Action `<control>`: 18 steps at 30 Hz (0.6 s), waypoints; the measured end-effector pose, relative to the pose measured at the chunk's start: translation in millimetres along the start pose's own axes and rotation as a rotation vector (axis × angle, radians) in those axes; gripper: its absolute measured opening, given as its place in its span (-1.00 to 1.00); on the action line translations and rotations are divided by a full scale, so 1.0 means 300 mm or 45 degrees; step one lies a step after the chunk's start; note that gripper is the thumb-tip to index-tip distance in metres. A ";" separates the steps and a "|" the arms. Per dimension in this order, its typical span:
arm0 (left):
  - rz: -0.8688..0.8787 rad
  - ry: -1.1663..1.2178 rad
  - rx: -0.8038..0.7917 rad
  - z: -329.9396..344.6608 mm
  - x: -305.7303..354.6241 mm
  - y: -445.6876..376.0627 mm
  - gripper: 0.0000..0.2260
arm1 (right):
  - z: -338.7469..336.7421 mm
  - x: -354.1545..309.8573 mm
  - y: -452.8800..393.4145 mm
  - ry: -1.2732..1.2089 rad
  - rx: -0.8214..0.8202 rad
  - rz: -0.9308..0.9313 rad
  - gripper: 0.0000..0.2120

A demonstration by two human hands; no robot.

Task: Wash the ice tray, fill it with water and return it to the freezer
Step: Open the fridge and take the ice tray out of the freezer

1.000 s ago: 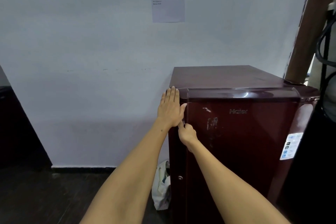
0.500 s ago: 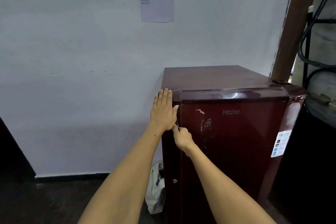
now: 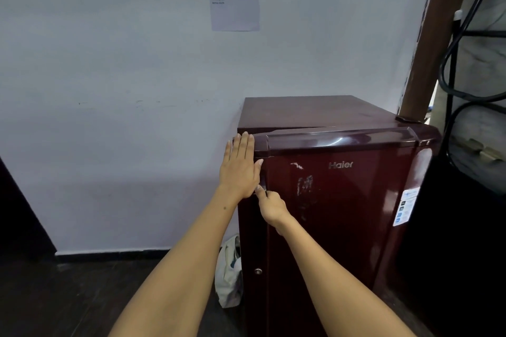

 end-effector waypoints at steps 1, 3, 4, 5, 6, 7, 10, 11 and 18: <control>-0.008 -0.003 0.012 -0.010 0.011 0.020 -0.45 | -0.004 0.005 0.026 -0.005 -0.006 -0.010 -0.38; -0.024 -0.007 0.035 -0.035 0.034 0.061 -0.45 | -0.018 0.009 0.085 -0.018 -0.005 -0.042 -0.40; -0.026 -0.004 0.051 -0.049 0.047 0.082 -0.45 | -0.029 0.011 0.116 -0.027 0.007 -0.058 -0.42; -0.025 0.006 0.076 -0.065 0.060 0.106 -0.46 | -0.042 0.014 0.148 -0.029 0.021 -0.076 -0.44; -0.027 0.030 0.113 -0.081 0.071 0.133 -0.47 | -0.053 0.019 0.179 -0.031 0.030 -0.088 -0.44; -0.039 0.072 0.155 -0.099 0.079 0.163 -0.48 | -0.063 0.028 0.210 -0.037 0.030 -0.098 -0.43; -0.142 0.278 0.232 -0.131 0.089 0.264 -0.48 | -0.088 0.072 0.300 -0.047 -0.007 -0.154 -0.32; -0.171 0.348 0.242 -0.136 0.098 0.299 -0.47 | -0.099 0.084 0.333 -0.038 -0.013 -0.185 -0.35; -0.194 0.657 0.309 -0.182 0.234 0.516 -0.45 | -0.204 0.165 0.528 -0.014 0.134 -0.319 -0.66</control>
Point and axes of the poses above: each hand's wrist, its own y-axis away from the middle knuckle, its own z-axis out of the palm, x = y × z, the point moved 7 cm from there along -y, towards the middle knuckle, and after that the axes turned 1 degree about y, right-handed, at the moved point
